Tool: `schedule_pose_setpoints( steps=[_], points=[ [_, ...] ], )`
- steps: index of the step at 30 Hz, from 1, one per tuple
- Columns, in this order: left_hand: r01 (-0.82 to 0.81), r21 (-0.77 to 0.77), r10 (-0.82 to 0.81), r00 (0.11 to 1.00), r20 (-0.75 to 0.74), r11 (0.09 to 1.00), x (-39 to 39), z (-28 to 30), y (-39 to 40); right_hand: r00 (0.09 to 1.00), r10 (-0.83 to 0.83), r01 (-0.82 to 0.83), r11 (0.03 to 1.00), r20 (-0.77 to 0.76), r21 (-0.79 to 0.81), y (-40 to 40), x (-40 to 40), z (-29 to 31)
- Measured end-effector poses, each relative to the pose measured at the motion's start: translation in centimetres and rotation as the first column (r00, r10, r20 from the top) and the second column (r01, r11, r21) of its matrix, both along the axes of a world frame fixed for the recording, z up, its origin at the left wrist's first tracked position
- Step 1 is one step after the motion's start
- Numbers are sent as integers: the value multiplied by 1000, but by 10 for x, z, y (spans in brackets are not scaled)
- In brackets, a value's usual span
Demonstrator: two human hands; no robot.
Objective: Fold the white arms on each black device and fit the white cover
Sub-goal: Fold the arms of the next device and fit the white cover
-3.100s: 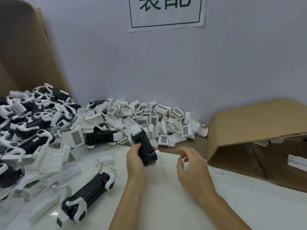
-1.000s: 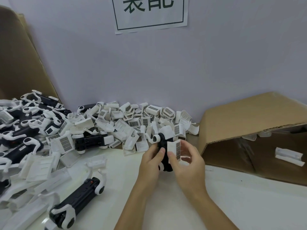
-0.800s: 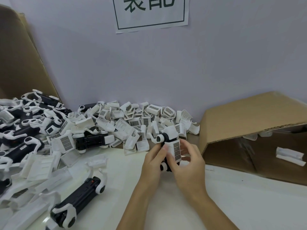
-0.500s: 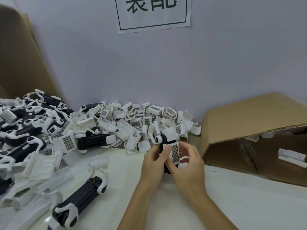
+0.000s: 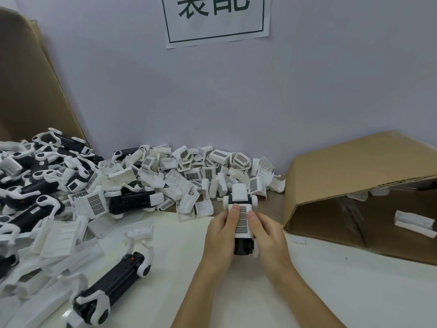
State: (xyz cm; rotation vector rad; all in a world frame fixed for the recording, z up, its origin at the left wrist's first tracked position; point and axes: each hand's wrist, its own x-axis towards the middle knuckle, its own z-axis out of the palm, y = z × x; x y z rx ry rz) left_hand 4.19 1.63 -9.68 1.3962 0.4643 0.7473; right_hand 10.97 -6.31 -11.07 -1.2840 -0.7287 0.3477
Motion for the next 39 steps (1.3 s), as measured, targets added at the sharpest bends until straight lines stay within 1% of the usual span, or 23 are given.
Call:
schedule_pose_setpoints(
  steps=[1,3,7,9,11,15,17,21,26,31,34,37,39],
  points=[
    [17,38,-17,1000,-10,999,0,0,-1,999,25,-25,1000,-32,14,0,0,1],
    [34,67,-33,999,-19,997,-1,-1,0,995,50,-47,998,-90,36,-1,-1,5],
    [14,23,-14,1000,8,1000,0,-1,-1,974,101,-82,992,-204,101,0,0,6],
    [-7,-1,7,1000,19,1000,1,-1,-2,969,119,-96,989,-215,114,1,0,6],
    [-25,11,25,1000,10,1000,2,-2,-3,968,118,-94,989,-222,113,1,-1,7],
    [-38,48,38,999,5,998,3,1,-6,967,60,-39,995,-248,89,1,-5,12],
    [-45,50,44,999,17,998,3,1,-7,971,7,7,998,-239,57,3,-8,14],
    [-69,30,68,997,34,997,3,1,-8,985,-64,66,998,-162,7,6,-10,16],
    [-79,20,78,996,32,997,2,4,-8,977,-177,172,984,-116,-48,9,-9,15],
    [-65,2,65,998,18,998,1,6,-8,971,-210,205,977,-110,-56,11,-7,15],
    [-21,-14,21,1000,18,1000,1,8,-9,977,-173,169,985,-125,-41,12,-6,11],
    [41,-76,-40,999,12,996,0,8,-7,974,-61,64,998,-216,7,11,-6,9],
    [82,-83,-82,997,2,993,-1,7,-5,976,-3,12,999,-216,43,9,-7,9]
  ],
)
